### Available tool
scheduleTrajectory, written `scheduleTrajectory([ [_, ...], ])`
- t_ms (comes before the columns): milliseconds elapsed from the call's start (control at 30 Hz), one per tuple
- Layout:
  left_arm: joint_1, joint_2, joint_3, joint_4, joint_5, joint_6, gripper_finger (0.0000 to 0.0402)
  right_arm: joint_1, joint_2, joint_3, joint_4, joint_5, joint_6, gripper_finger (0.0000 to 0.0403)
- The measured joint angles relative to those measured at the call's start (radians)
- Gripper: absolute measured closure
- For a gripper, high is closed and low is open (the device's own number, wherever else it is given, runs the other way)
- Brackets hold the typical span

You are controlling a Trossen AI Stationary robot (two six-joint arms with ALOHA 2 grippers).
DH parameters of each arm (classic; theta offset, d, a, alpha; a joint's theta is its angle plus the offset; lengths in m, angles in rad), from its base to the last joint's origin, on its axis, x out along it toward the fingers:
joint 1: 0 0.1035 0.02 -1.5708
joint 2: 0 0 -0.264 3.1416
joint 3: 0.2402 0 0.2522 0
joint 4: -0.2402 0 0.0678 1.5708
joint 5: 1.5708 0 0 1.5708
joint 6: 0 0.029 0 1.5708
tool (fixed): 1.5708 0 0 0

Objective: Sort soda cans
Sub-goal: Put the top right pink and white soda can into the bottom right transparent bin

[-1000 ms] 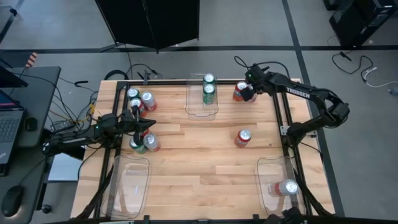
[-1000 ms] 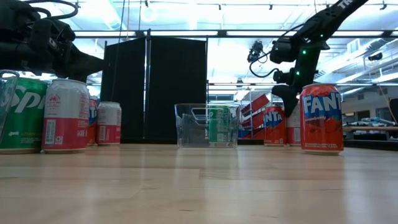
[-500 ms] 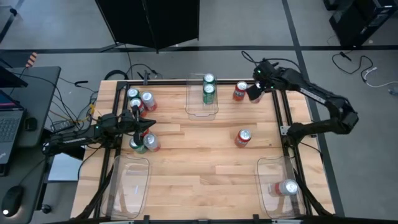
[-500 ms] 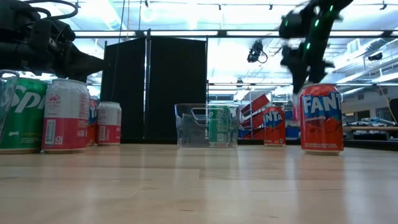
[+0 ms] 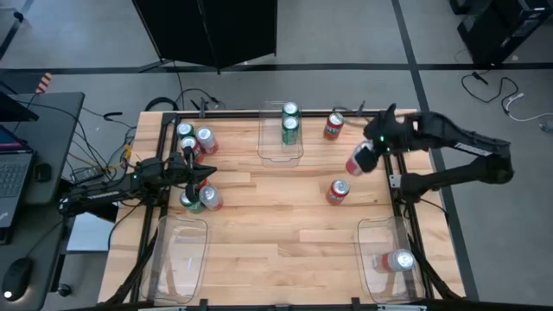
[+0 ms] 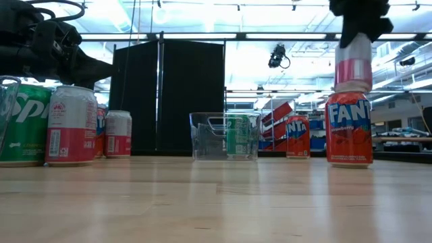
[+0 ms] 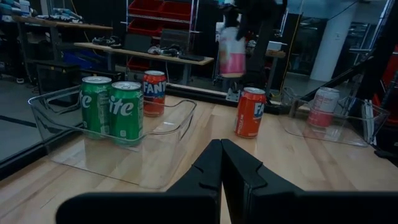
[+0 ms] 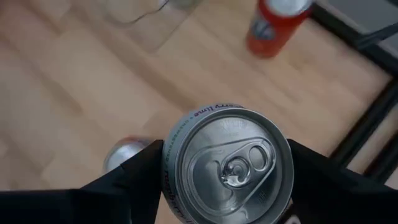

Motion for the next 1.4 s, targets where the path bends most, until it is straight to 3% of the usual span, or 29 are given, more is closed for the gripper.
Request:
scheduleTrajectory([
  [433,0.0,0.0,0.0,-0.002,0.0,-0.007,0.039,0.551,0.116,0.0,-0.031,-0.1,0.411,0.0134],
  [700,0.0,0.0,0.0,0.0,0.0,-0.007,0.039,0.808,0.158,0.003,-0.128,-0.064,0.718,0.0134],
  [867,0.0,0.0,0.0,0.013,0.0,-0.007,0.039,0.893,0.158,0.034,-0.149,-0.035,0.808,0.0134],
  [1100,0.0,0.0,0.0,0.019,0.0,-0.003,0.039,0.928,0.186,0.112,-0.127,0.012,0.825,0.0134],
  [1300,0.0,0.0,0.0,0.007,0.0,-0.003,0.039,0.932,0.263,0.067,-0.131,-0.129,0.84,0.0134],
  [1400,0.0,0.0,0.0,-0.001,0.0,-0.002,0.039,0.931,0.302,0.049,-0.153,-0.132,0.835,0.0134],
])
